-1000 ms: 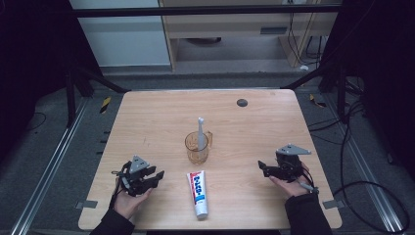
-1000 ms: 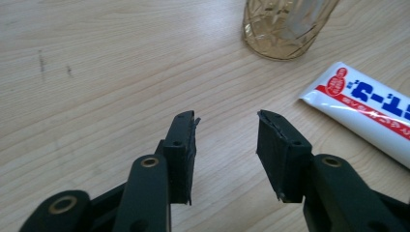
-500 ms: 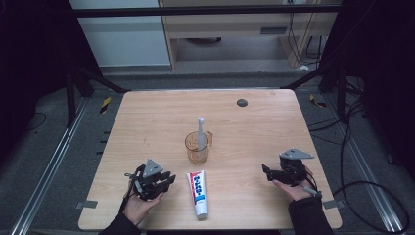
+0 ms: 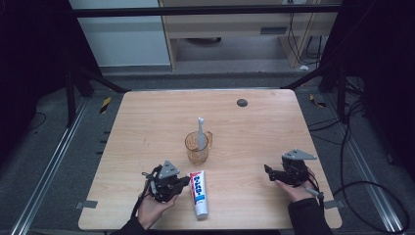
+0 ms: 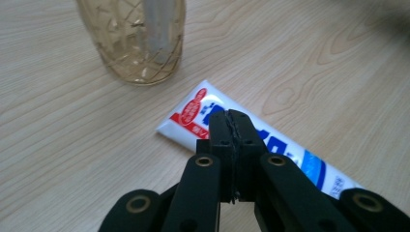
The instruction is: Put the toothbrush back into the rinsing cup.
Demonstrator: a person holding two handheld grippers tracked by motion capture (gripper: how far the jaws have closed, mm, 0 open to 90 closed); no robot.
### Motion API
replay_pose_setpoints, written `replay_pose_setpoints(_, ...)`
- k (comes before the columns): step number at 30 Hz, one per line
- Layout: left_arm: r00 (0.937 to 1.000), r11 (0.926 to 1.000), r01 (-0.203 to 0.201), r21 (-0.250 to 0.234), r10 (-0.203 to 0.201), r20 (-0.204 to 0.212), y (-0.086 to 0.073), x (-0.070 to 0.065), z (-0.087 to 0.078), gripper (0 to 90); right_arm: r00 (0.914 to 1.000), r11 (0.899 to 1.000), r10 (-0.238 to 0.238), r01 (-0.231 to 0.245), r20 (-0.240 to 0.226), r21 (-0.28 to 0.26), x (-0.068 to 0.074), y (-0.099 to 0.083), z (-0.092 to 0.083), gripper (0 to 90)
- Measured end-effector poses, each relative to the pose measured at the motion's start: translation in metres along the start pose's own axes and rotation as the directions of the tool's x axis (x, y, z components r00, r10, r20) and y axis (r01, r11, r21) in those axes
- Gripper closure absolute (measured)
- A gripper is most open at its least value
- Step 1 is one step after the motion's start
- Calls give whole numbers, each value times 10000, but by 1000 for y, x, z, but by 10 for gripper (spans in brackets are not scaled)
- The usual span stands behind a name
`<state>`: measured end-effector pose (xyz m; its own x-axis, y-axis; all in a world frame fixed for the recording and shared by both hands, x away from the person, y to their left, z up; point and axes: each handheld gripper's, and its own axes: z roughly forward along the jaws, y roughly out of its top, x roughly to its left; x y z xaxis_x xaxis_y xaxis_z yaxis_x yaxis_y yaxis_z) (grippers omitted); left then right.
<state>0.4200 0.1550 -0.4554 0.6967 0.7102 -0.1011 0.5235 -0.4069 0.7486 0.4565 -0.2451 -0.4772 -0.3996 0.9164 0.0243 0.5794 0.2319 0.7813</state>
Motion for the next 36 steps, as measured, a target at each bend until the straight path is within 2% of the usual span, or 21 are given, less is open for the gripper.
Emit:
replay_pose_setpoints(3, 9995, 9999, -142, 17, 142, 297, 3, -7, 3, 892, 10000, 10000, 5, -5, 44, -58, -2, -1, -1, 235)
replay_pose_setpoints(11, 9955, 9978, -649, 143, 637, 705, 9, -26, 11, 895, 10000, 10000, -3, 4, 61, -86, -1, -3, 1, 233)
replay_pose_setpoints(19, 9878, 9920, -1139, 537, 1073, 1133, 10, -45, 24, 895, 9999, 9997, -47, 49, 106, -230, -3, -2, 0, 232)
replay_pose_setpoints(22, 9850, 9882, -1348, 733, 1255, 1185, 9, -48, 27, 895, 9999, 9998, -83, 85, 137, -154, -2, -3, 1, 232)
replay_pose_setpoints(30, 9824, 9820, -1505, 1141, 1356, 1286, 5, -48, 35, 896, 9999, 9999, -40, 42, 127, -153, -3, -2, 2, 232)
replay_pose_setpoints(34, 9825, 9828, -1426, 1175, 1262, 1368, 4, -47, 36, 896, 9999, 9999, -41, 43, 133, -154, -3, -3, 2, 233)
replay_pose_setpoints(36, 9810, 9808, -1511, 1231, 1334, 1409, 4, -47, 34, 895, 9998, 9999, -91, 93, 148, -133, -3, -3, 3, 234)
